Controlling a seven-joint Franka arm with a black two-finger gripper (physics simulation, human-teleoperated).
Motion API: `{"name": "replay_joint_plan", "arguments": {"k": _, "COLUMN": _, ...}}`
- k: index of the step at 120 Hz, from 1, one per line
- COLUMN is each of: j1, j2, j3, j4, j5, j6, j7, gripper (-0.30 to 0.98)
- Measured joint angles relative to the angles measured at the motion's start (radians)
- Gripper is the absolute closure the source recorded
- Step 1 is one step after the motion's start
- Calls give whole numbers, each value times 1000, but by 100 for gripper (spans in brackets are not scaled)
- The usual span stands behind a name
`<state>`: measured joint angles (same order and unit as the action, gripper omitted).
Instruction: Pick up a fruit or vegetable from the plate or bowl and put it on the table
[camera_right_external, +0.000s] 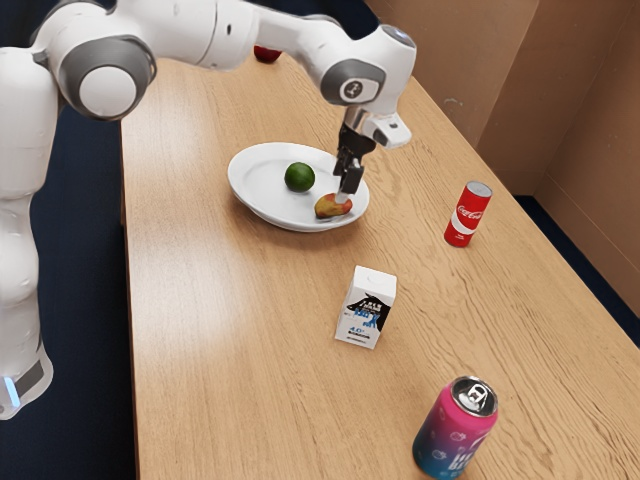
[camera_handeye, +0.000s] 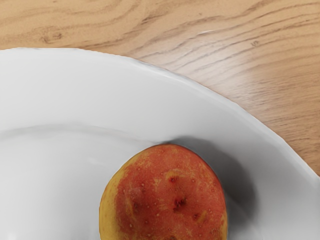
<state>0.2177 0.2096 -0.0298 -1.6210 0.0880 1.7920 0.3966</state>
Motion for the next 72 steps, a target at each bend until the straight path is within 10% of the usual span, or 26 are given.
{"name": "replay_joint_plan", "arguments": {"k": 72, "j1": 4, "j2": 5, "j3": 4, "j4": -31, "j5": -2, "j6": -27, "j7": 85, "gripper": 0}}
